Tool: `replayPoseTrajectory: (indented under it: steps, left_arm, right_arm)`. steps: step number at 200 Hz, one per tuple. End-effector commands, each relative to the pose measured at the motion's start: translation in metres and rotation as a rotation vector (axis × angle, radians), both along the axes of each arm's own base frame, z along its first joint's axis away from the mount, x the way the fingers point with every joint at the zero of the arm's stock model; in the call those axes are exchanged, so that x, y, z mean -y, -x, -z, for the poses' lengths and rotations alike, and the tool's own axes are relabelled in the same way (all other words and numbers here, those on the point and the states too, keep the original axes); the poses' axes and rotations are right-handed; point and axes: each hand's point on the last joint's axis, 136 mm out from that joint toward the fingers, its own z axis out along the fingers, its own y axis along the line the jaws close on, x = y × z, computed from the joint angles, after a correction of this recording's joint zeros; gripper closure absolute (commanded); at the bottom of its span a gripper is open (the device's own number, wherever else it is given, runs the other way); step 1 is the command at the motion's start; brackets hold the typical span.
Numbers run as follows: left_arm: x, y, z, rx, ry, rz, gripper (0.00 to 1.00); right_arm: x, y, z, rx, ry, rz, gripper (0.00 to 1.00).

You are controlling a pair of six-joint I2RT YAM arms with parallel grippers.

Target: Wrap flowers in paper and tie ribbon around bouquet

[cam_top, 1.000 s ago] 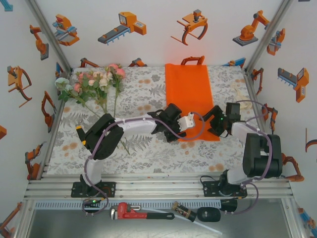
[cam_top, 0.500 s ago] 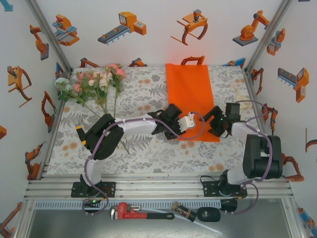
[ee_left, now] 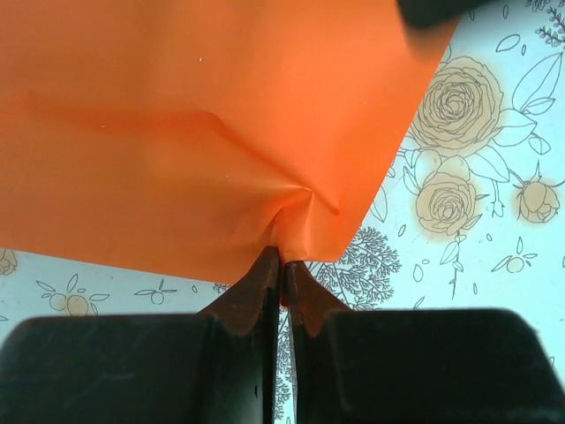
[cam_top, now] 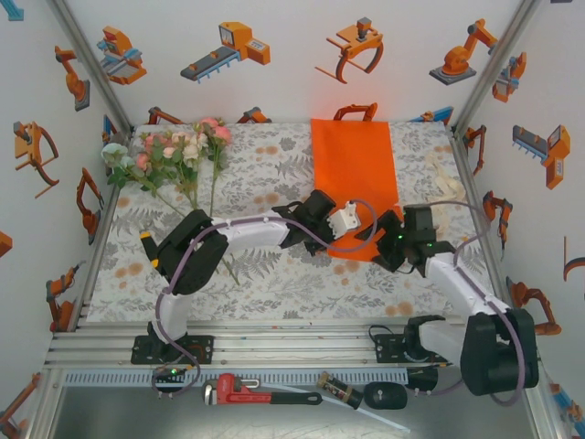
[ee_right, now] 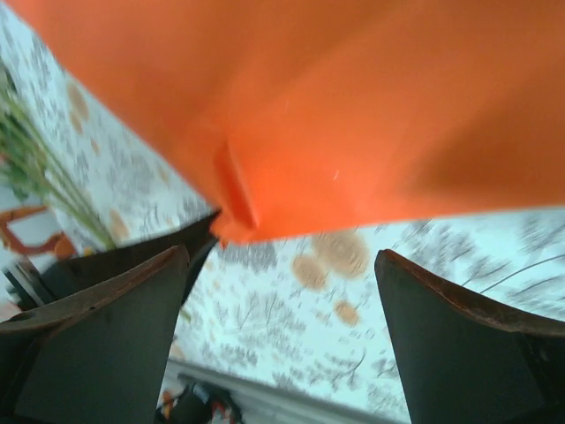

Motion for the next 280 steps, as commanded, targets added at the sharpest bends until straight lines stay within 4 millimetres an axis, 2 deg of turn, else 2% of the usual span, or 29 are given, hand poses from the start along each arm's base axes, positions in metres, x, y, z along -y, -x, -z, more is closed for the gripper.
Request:
replayPoseTrajectory:
  steps: [1, 14, 33, 58, 85, 106, 178, 207, 221, 227, 255, 268, 280]
  left_arm:
    - [0.007, -0.010, -0.019, -0.015, 0.058, -0.067, 0.88]
    - [0.007, -0.009, -0.020, -0.038, 0.072, -0.077, 0.89]
    - [0.008, -0.006, -0.020, -0.064, 0.081, -0.089, 0.90]
    - [0.007, -0.009, -0.022, -0.083, 0.097, -0.119, 0.94]
    - [0.005, -0.011, -0.027, -0.120, 0.135, -0.139, 0.97]
    - [0.002, -0.012, -0.029, -0.143, 0.157, -0.150, 0.97]
    - [-0.001, -0.013, -0.026, -0.149, 0.160, -0.152, 0.98]
    - [-0.001, -0.013, -0.027, -0.149, 0.161, -0.150, 0.98]
    - [-0.003, -0.012, -0.026, -0.148, 0.155, -0.149, 0.98]
    - [-0.004, -0.013, -0.025, -0.147, 0.154, -0.151, 0.97]
    - [-0.004, -0.009, -0.030, -0.143, 0.176, -0.125, 0.90]
    - [-0.004, -0.008, -0.035, -0.131, 0.197, -0.120, 0.83]
    - [-0.006, -0.006, -0.039, -0.119, 0.209, -0.111, 0.65]
  right_arm:
    - [-0.022, -0.005, 0.000, -0.021, -0.093, 0.064, 0.21]
    - [-0.032, -0.011, -0.001, -0.018, -0.116, 0.084, 0.22]
    - [-0.042, -0.020, 0.001, -0.020, -0.173, 0.129, 0.28]
    - [-0.048, -0.022, 0.017, -0.064, -0.219, 0.206, 0.31]
    - [-0.042, -0.019, 0.030, -0.084, -0.217, 0.256, 0.31]
    - [-0.038, -0.017, 0.035, -0.086, -0.204, 0.276, 0.34]
    - [-0.035, -0.022, 0.029, -0.049, -0.193, 0.279, 0.48]
    - [-0.029, -0.022, 0.028, -0.026, -0.149, 0.277, 0.64]
    - [-0.022, -0.025, 0.021, 0.027, -0.089, 0.252, 0.68]
    - [-0.017, -0.025, 0.019, 0.045, -0.052, 0.248, 0.72]
    - [-0.001, -0.030, 0.000, 0.159, 0.081, 0.219, 1.00]
    - [0.004, -0.032, -0.007, 0.199, 0.125, 0.200, 1.00]
    - [0.003, -0.035, -0.014, 0.227, 0.125, 0.195, 1.00]
